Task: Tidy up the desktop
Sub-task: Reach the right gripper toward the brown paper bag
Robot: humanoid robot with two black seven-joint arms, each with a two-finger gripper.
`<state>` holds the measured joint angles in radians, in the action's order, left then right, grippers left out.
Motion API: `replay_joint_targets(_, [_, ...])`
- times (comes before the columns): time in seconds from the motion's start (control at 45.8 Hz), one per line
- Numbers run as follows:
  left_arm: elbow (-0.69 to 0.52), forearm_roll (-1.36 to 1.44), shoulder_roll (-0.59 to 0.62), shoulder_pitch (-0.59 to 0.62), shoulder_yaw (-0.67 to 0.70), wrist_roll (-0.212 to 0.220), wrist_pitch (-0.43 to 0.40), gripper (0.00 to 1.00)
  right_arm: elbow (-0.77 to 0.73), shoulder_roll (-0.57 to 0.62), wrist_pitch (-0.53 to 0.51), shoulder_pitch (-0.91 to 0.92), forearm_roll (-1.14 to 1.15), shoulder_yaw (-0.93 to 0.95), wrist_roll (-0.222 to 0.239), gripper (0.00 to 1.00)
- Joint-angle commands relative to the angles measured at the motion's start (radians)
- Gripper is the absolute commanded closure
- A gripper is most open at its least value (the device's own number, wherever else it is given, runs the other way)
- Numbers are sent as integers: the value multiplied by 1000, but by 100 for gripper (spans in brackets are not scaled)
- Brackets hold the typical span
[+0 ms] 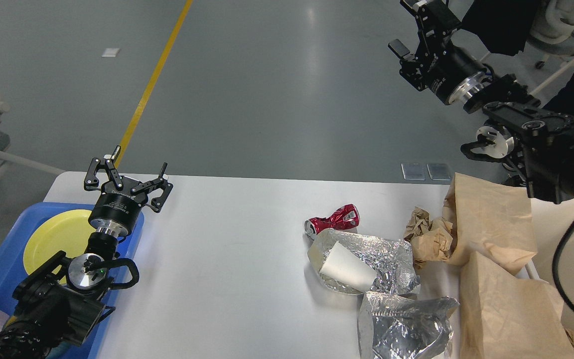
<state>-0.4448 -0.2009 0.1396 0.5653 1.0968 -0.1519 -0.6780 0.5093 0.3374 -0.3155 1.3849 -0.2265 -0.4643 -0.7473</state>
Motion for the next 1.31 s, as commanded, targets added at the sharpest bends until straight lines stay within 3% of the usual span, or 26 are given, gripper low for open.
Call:
replay_joint_targets(0.0, [0,0,0,-1,-2,0,0,0,222,121,-1,166,-1,-178,0,0])
replay_joint_targets(0.087, [0,0,0,1,-2,0,0,0,333,130,-2,265,0,-390,0,0])
replay_joint_targets(0.24, [0,0,0,-1,-2,0,-2,0,383,134,-4,309,3,-623,0,0])
replay_joint_targets(0.35, [0,0,0,-1,-3,2,-2,0,405,153,-2,370,4,-629,0,0])
replay_joint_targets(0.481, [0,0,0,-1,-5,2,-3,0,581,161,-4,434,6,-629,0,0])
replay_joint_targets(0.59, [0,0,0,-1,-6,2,-8,0,618,155,-10,439,6,-628,0,0])
replay_joint_targets(0.765, [0,0,0,-1,-8,2,-9,0,656,126,-138,471,4,-651,3,0])
replay_joint_targets(1.027, [0,0,0,-1,-8,2,-9,0,833,-26,-162,608,23,-1051,22,0])
replay_joint_targets(1.289, [0,0,0,-1,-8,2,-9,0,1107,-248,-157,750,33,-1209,19,0])
